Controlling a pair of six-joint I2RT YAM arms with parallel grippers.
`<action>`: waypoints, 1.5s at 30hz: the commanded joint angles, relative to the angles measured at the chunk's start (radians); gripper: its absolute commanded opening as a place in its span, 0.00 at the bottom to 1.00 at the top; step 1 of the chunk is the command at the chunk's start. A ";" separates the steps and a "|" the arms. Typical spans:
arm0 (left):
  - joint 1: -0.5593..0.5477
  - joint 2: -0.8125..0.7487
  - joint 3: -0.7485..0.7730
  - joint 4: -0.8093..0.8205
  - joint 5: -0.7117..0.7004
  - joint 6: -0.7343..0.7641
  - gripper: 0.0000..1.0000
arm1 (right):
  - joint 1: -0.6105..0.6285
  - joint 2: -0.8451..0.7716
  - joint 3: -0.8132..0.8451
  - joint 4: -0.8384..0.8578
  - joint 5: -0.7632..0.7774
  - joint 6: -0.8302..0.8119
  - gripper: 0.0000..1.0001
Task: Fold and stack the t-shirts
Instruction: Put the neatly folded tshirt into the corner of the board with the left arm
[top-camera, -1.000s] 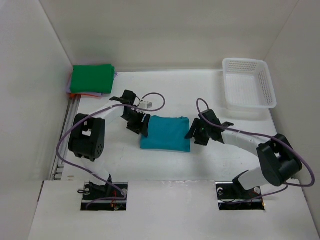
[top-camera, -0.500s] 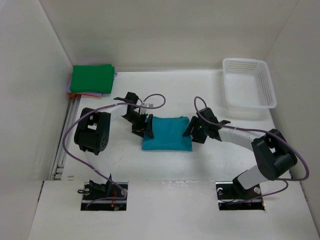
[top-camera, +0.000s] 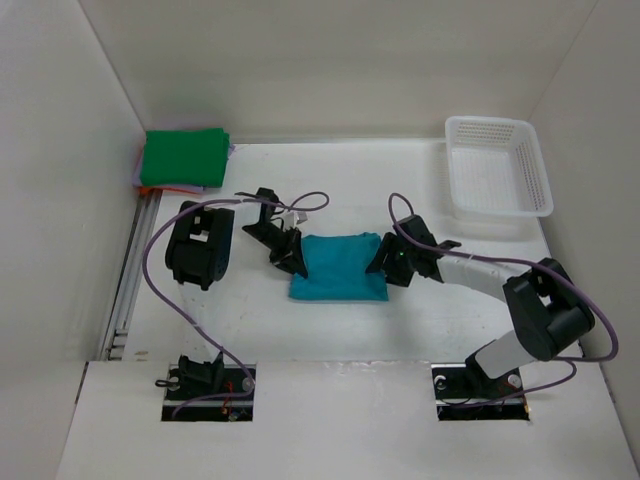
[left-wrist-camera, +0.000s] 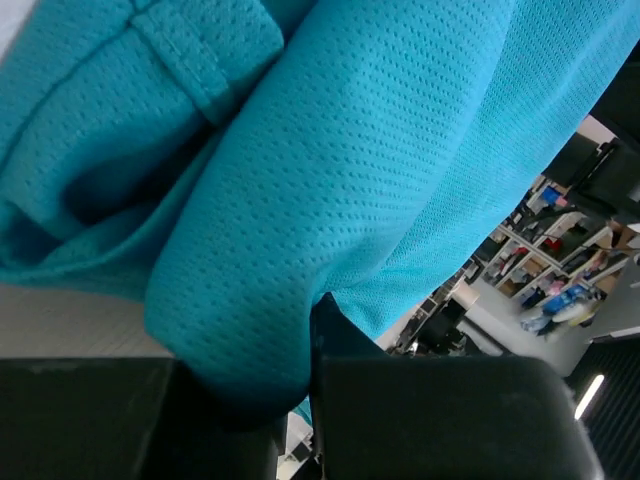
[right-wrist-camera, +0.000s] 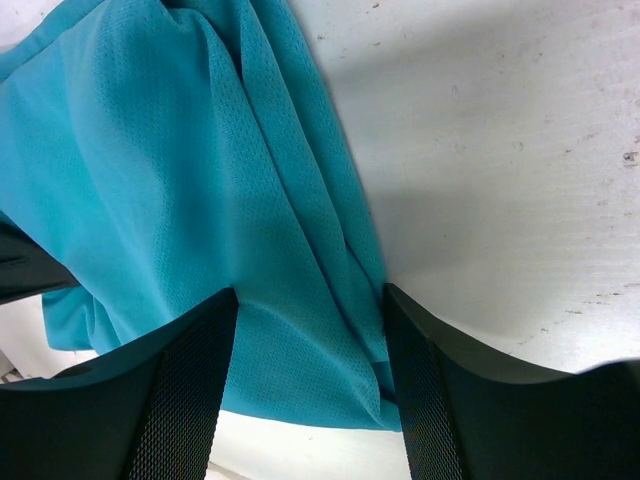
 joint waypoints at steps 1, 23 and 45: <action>0.017 -0.025 0.010 0.097 -0.130 0.041 0.00 | 0.000 -0.063 -0.020 0.034 -0.001 0.015 0.64; 0.169 -0.053 0.475 0.237 -0.823 0.435 0.00 | -0.195 -0.402 -0.140 -0.091 0.009 -0.044 0.65; 0.330 0.113 1.009 0.071 -0.837 0.621 0.00 | -0.219 -0.474 -0.224 -0.116 0.007 -0.047 0.65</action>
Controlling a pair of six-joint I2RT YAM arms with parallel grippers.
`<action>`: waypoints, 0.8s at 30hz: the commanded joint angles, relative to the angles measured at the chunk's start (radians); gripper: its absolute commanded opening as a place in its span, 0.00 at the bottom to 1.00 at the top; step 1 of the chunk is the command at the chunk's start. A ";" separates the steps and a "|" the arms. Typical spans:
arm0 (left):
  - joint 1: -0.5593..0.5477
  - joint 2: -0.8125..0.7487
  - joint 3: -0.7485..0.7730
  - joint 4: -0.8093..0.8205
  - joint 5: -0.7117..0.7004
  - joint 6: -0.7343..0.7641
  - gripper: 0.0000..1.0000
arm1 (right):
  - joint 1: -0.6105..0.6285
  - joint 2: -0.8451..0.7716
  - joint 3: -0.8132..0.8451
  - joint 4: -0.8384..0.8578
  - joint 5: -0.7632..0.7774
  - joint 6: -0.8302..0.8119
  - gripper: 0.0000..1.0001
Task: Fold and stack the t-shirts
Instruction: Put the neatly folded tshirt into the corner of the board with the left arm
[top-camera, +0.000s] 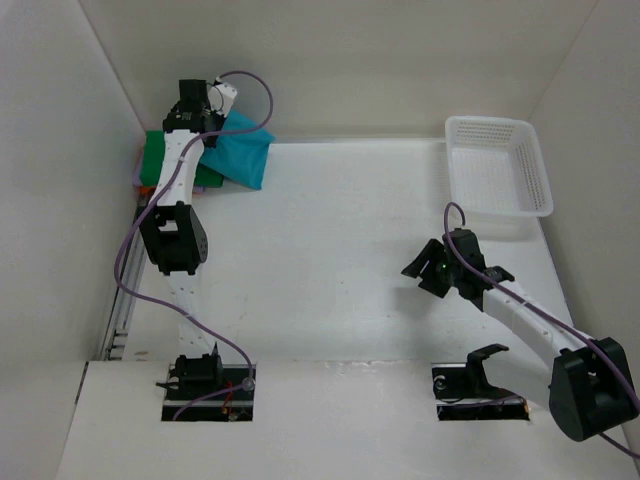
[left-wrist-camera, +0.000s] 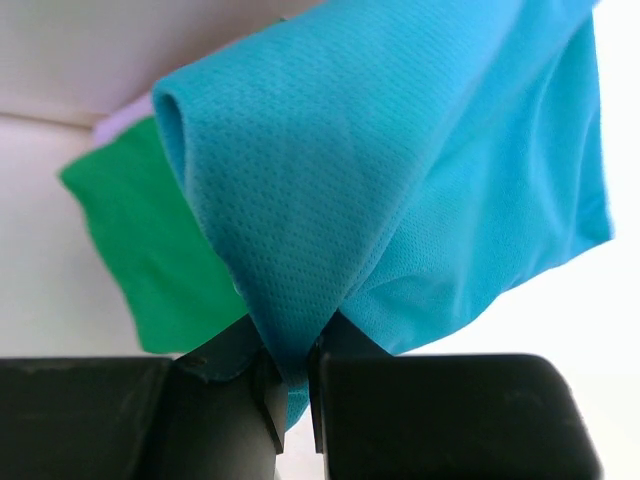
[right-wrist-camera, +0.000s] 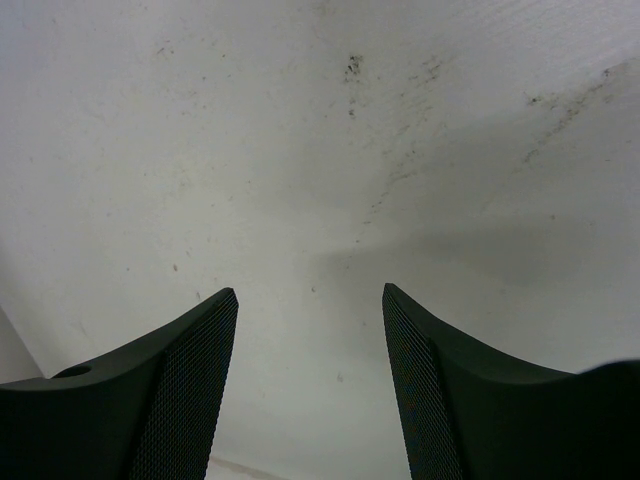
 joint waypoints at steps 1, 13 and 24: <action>0.054 0.000 0.120 -0.041 0.035 0.023 0.00 | -0.010 -0.030 -0.005 -0.002 0.010 -0.013 0.65; 0.195 0.139 0.357 -0.171 0.135 0.022 0.00 | -0.007 -0.001 0.004 -0.008 0.001 -0.023 0.65; 0.241 0.239 0.421 -0.096 0.103 0.023 0.05 | 0.009 0.076 0.057 -0.015 -0.014 -0.026 0.65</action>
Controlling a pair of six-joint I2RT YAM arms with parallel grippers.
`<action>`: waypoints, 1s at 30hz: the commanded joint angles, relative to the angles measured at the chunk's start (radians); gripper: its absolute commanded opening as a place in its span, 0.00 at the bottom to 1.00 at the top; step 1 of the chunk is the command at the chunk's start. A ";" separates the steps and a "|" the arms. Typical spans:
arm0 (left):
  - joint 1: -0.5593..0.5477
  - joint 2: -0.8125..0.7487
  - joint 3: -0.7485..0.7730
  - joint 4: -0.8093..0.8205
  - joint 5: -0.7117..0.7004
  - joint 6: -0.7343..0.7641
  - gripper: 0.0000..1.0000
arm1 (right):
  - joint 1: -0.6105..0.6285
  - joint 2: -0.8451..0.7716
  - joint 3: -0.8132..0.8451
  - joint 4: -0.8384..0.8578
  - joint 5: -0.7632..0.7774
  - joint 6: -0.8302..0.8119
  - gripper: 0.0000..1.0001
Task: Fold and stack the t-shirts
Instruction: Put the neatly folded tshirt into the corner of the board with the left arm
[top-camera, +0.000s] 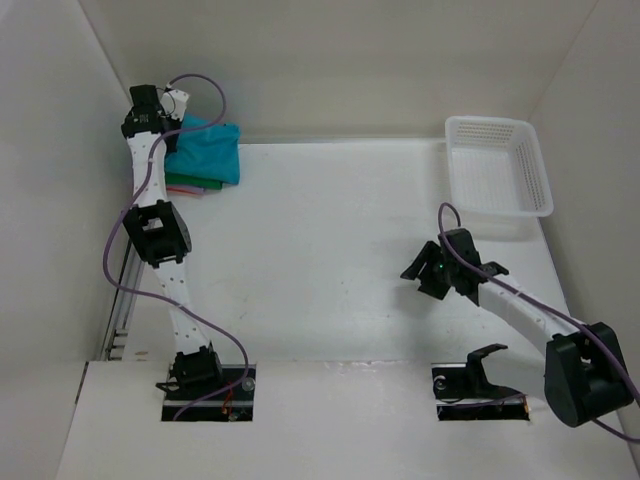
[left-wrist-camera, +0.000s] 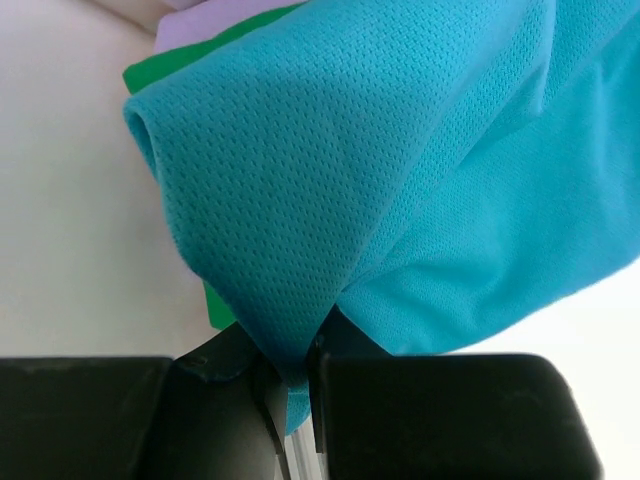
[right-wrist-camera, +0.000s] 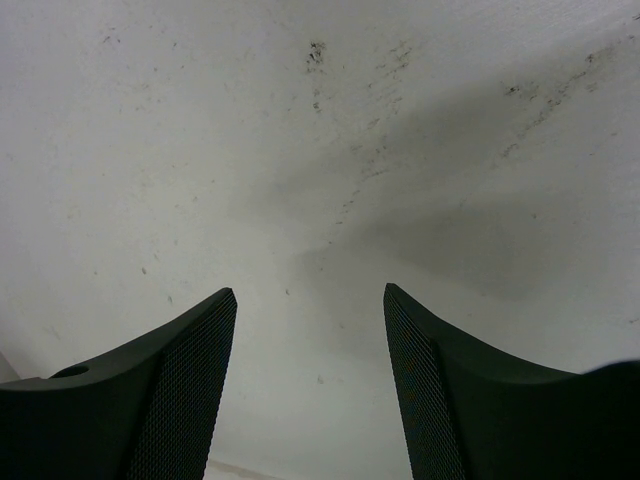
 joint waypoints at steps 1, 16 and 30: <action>0.016 0.012 0.080 0.076 -0.012 0.008 0.05 | 0.016 0.017 0.055 -0.002 -0.011 -0.015 0.65; 0.052 0.074 0.100 0.278 -0.246 0.007 0.44 | 0.080 0.081 0.104 -0.016 -0.017 -0.015 0.68; -0.135 -0.576 -0.596 0.152 0.083 -0.172 0.65 | 0.068 -0.135 0.074 -0.137 0.052 -0.071 1.00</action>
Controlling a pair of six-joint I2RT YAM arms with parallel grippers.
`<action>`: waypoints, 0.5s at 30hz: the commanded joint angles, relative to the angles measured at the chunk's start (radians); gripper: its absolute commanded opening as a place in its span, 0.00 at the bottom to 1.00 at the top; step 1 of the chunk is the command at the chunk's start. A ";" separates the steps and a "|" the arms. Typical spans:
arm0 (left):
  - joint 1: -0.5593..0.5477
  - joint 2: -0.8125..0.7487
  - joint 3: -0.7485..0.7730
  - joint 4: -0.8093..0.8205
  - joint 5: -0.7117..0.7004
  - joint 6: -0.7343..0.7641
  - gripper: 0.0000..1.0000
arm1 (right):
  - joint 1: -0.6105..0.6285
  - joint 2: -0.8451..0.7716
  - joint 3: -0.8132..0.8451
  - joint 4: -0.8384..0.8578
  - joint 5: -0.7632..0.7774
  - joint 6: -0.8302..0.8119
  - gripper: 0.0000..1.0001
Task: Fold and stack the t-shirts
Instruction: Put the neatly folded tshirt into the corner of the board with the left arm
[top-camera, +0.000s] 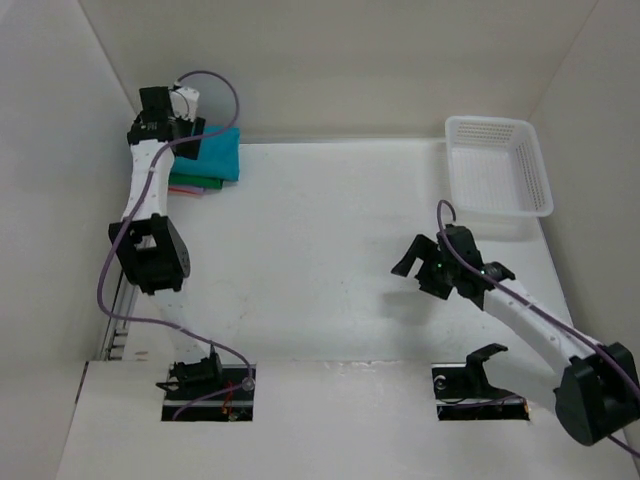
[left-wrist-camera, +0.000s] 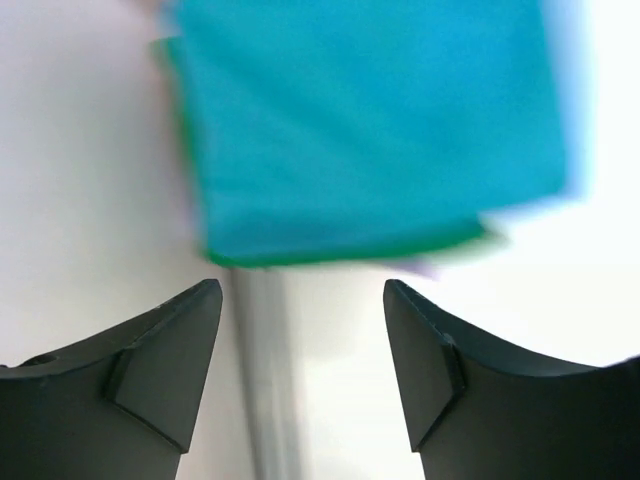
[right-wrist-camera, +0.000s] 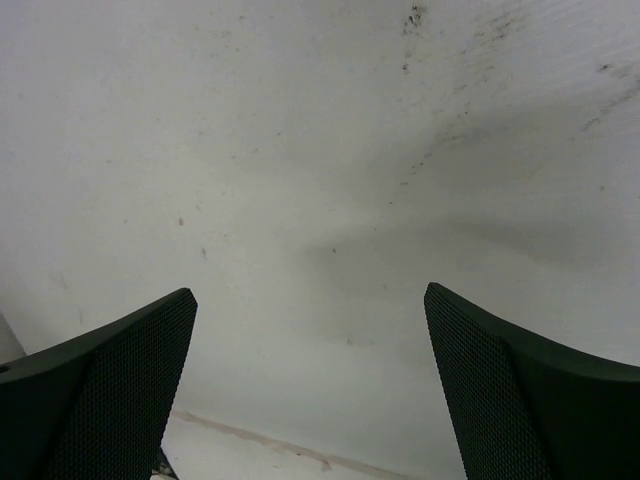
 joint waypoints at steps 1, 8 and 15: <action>-0.107 -0.295 -0.226 -0.072 0.244 -0.079 0.65 | -0.016 -0.131 0.014 -0.099 0.073 -0.051 1.00; -0.392 -0.671 -0.826 -0.123 0.381 -0.019 0.65 | -0.015 -0.274 0.034 -0.267 0.122 -0.091 1.00; -0.583 -0.912 -1.207 -0.111 0.395 0.022 0.63 | 0.059 -0.228 0.065 -0.311 0.122 -0.071 1.00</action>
